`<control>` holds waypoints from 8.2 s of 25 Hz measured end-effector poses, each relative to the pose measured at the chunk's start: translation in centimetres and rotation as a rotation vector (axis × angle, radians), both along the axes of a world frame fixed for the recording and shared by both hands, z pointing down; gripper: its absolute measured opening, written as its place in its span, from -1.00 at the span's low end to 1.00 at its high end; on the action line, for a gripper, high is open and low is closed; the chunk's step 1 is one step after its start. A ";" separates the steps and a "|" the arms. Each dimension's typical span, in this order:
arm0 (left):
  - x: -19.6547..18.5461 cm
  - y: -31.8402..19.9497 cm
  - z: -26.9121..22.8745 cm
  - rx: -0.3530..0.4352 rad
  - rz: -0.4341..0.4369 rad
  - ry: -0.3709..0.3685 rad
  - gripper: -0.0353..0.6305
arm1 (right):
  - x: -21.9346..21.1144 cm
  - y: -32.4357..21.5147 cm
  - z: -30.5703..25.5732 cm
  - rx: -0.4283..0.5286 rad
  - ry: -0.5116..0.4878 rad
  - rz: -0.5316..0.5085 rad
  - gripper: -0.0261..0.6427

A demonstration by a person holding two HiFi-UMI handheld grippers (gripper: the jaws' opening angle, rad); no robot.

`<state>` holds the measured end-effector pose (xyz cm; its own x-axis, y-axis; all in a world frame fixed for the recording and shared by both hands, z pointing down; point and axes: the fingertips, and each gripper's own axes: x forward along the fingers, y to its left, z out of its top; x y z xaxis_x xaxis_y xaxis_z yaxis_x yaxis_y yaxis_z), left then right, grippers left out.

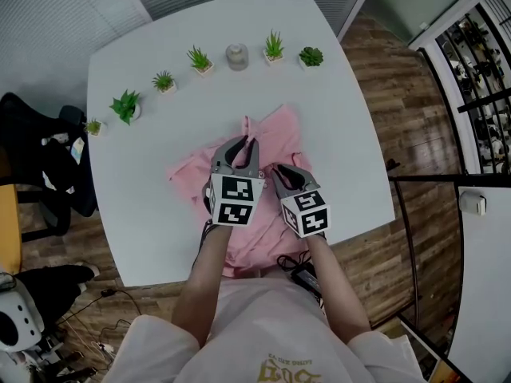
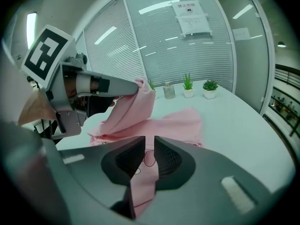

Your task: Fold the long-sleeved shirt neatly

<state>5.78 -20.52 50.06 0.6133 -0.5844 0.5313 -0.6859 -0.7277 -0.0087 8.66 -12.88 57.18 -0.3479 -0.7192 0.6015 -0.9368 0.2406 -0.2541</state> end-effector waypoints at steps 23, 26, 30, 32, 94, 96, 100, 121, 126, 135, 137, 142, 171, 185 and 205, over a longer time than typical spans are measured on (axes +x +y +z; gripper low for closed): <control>7.3 1.8 7.3 -0.048 0.101 -0.107 -0.65 | 4.5 1.6 1.9 -0.028 -0.044 0.028 -0.72; 8.4 2.6 7.8 -0.077 0.142 -0.089 -0.50 | 4.9 1.9 2.0 -0.032 -0.046 0.042 -0.72; 9.4 3.4 8.4 -0.134 0.185 -0.053 -0.26 | 5.3 2.2 2.2 -0.041 -0.048 0.054 -0.72; 9.6 3.6 8.6 -0.151 0.196 -0.044 -0.13 | 5.4 2.3 2.2 -0.042 -0.048 0.057 -0.72; -17.7 17.4 -5.4 -0.036 -0.212 0.198 -0.18 | 2.2 15.0 -9.8 0.265 -0.067 0.151 -0.50; -18.0 18.8 -5.2 -0.027 -0.230 0.190 -0.18 | 2.7 16.0 -10.0 0.278 -0.067 0.138 -0.50; -18.1 21.2 -4.5 -0.027 -0.242 0.185 -0.17 | 2.6 17.7 -10.2 0.287 -0.063 0.091 -0.48; -15.8 28.5 4.4 -0.206 -0.187 0.059 -0.18 | 1.0 23.6 -2.5 0.126 0.044 -0.100 -0.48; -15.6 30.1 7.0 -0.261 -0.167 0.027 -0.19 | -0.5 23.6 -0.8 0.109 0.048 -0.172 -0.47; -16.9 31.8 10.4 -0.307 -0.169 -0.113 -0.18 | -2.1 23.7 1.4 0.089 0.197 -0.351 -0.43; -17.4 31.8 11.1 -0.319 -0.183 -0.136 -0.19 | -2.5 23.7 2.0 0.087 0.245 -0.401 -0.40; -18.1 32.0 12.4 -0.351 -0.194 -0.160 -0.19 | -3.4 24.0 3.1 0.073 0.342 -0.497 -0.38; -19.1 32.6 14.6 -0.371 -0.179 -0.195 -0.30 | -0.4 22.0 4.1 0.028 0.320 -0.280 -0.85; -19.8 32.9 15.1 -0.350 -0.186 -0.286 -0.42 | 1.3 21.8 2.9 0.035 0.210 -0.146 -0.85; -20.4 31.3 8.9 -0.215 -0.243 -0.210 -0.86 | 3.7 23.0 0.4 0.058 0.009 0.028 -0.85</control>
